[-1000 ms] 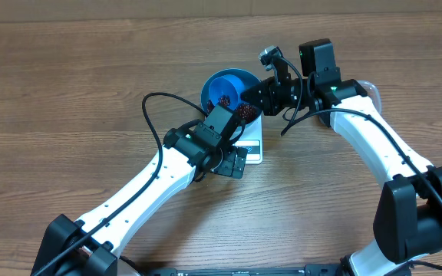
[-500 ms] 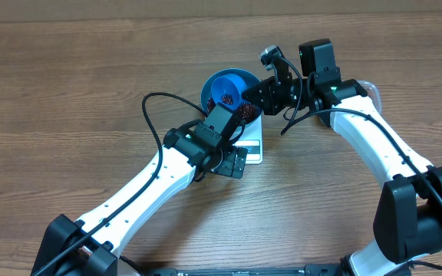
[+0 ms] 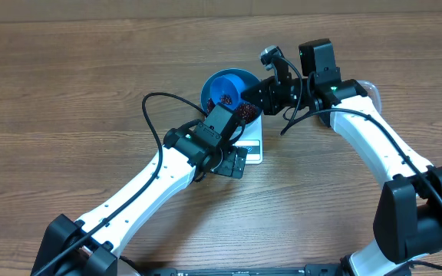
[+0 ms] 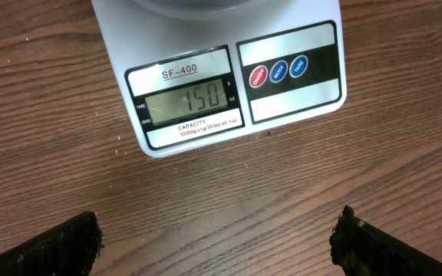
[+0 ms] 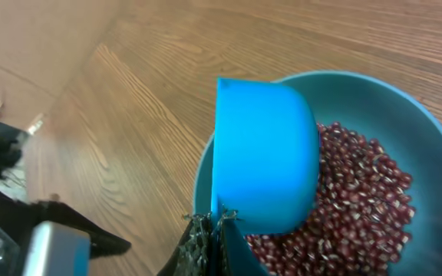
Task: Scoop item into bowl and weigh 150g on scale
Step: 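Carry the blue scoop right to the clear bean tub, then lower the scoop into the clear tub and release it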
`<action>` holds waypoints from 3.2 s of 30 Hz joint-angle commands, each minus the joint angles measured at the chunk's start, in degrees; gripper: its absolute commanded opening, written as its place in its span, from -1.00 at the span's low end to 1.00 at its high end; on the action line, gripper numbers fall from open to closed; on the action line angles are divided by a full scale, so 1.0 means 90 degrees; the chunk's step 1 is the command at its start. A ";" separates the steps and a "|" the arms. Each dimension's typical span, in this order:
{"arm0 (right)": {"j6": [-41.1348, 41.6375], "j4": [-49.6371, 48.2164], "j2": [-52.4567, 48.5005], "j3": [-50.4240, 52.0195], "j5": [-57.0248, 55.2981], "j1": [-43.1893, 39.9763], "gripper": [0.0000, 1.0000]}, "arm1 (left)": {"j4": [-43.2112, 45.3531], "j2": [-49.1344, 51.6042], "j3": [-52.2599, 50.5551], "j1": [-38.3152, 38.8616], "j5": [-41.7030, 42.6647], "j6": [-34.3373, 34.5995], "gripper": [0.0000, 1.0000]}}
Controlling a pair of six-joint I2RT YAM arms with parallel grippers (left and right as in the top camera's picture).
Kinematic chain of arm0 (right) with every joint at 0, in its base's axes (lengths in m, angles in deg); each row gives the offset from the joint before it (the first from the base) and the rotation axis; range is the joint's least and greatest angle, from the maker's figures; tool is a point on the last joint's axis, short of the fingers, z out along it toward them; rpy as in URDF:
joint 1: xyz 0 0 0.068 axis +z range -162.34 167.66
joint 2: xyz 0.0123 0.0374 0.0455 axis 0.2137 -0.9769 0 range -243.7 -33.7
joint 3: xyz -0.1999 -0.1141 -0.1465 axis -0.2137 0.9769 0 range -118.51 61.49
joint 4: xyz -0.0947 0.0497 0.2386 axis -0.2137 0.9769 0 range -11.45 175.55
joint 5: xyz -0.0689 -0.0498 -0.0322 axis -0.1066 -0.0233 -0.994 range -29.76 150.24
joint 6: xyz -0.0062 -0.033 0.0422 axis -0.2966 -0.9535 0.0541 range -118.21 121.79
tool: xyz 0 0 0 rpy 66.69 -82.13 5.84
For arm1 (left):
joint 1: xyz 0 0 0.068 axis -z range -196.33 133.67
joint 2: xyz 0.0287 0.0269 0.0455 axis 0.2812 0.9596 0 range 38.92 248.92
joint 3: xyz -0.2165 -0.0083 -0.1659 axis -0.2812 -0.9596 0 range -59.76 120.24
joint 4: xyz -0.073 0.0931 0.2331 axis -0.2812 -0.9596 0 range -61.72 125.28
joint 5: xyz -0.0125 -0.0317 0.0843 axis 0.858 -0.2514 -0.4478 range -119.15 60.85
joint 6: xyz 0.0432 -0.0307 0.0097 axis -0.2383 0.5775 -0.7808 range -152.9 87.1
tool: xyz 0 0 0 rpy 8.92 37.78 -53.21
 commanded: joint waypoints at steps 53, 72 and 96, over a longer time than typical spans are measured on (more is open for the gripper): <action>0.0937 0.1569 0.0155 -0.0187 -0.0505 -0.3847 -0.93 | 0.0024 0.0046 -0.0036 0.0000 0.0032 -0.0119 0.99; -0.0097 0.2839 0.0155 -0.0410 -0.1579 -0.4109 -0.93 | 0.0024 0.0046 -0.0036 0.0000 0.0032 -0.0119 0.99; -0.2096 0.4204 -0.0119 -0.1345 -0.2186 -0.3650 -0.94 | 0.0024 0.0046 -0.0036 0.0000 0.0034 -0.0119 0.99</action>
